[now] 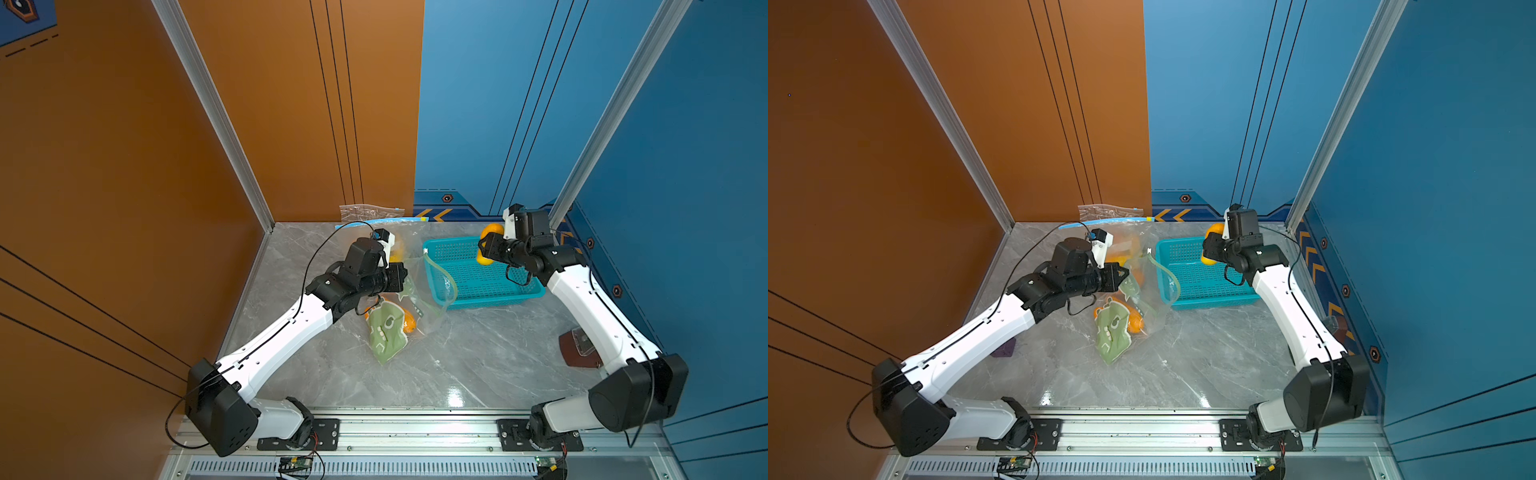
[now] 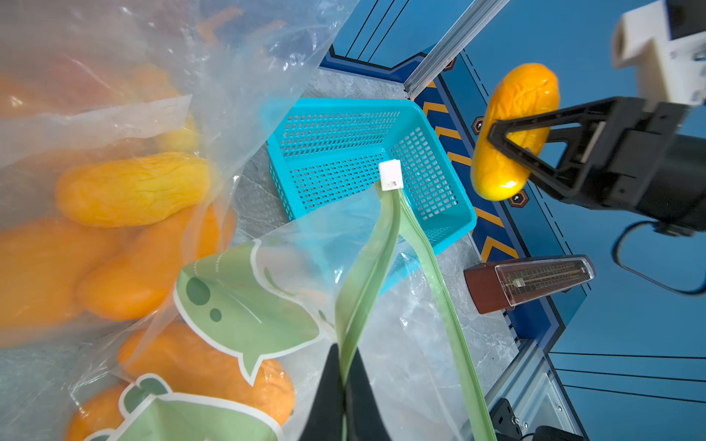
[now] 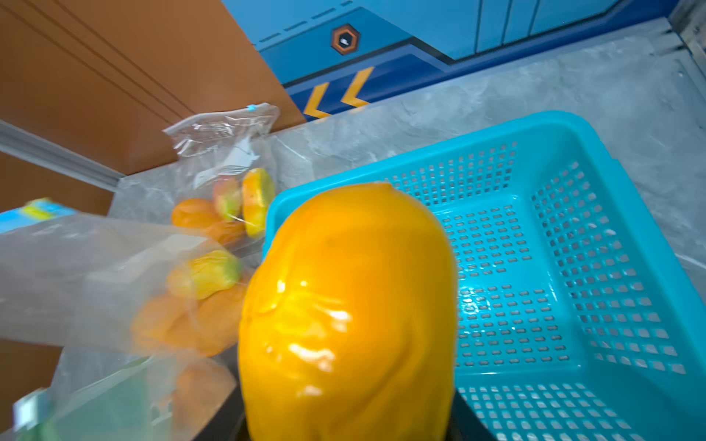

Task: Place the mango in a zip-top bag and seal the zipper
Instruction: Pick up the mango from the basket, then place the mango in the zipper food storage bag.

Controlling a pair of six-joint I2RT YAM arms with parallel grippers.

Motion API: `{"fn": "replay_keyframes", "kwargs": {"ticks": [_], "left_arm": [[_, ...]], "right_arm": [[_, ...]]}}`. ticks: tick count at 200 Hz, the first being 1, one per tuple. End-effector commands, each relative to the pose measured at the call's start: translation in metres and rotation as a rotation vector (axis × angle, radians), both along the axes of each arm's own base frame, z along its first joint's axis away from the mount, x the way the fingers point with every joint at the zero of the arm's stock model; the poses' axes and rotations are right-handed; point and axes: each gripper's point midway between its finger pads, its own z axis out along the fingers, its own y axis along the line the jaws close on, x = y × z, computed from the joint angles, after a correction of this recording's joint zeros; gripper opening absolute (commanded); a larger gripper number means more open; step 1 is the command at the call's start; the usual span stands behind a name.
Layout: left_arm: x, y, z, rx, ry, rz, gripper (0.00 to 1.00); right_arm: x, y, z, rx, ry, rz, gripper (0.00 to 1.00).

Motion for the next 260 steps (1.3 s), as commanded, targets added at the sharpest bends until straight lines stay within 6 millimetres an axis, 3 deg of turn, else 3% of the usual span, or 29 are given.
{"fn": "replay_keyframes", "kwargs": {"ticks": [1, 21, 45, 81, 102, 107, 138, 195, 228, 260], "left_arm": [[0.000, 0.002, 0.005, -0.021, -0.007, -0.002, 0.00], [0.000, 0.001, 0.005, -0.022, -0.007, -0.003, 0.00], [0.000, 0.001, 0.007, -0.024, -0.010, -0.004, 0.00], [0.000, 0.000, 0.006, -0.027, -0.007, -0.002, 0.00], [0.000, -0.002, 0.008, -0.032, -0.010, -0.005, 0.00], [0.000, -0.002, 0.009, -0.033, -0.012, -0.005, 0.00], [0.002, -0.002, 0.009, -0.031, -0.016, 0.000, 0.00], [0.001, -0.004, 0.011, -0.039, -0.020, -0.006, 0.00], [0.001, -0.003, 0.010, -0.038, -0.019, -0.001, 0.00], [0.001, -0.003, 0.009, -0.037, -0.017, 0.000, 0.00]], "right_arm": [[-0.014, 0.027, 0.022, 0.004, -0.136, 0.073, 0.37], [-0.037, 0.055, 0.032, -0.017, -0.205, 0.139, 0.37], [-0.058, 0.087, 0.028, -0.038, -0.229, 0.228, 0.38], [-0.076, 0.123, 0.004, -0.098, -0.216, 0.342, 0.38], [-0.079, 0.128, -0.011, -0.125, -0.183, 0.362, 0.39], [-0.087, 0.139, -0.014, -0.124, -0.178, 0.397, 0.40], [-0.100, 0.151, -0.032, -0.160, -0.140, 0.451, 0.46], [-0.101, 0.155, -0.058, -0.233, -0.080, 0.463, 0.56], [-0.096, 0.154, -0.058, -0.245, -0.080, 0.443, 0.70], [-0.095, 0.153, -0.049, -0.243, -0.096, 0.434, 0.72]]}}
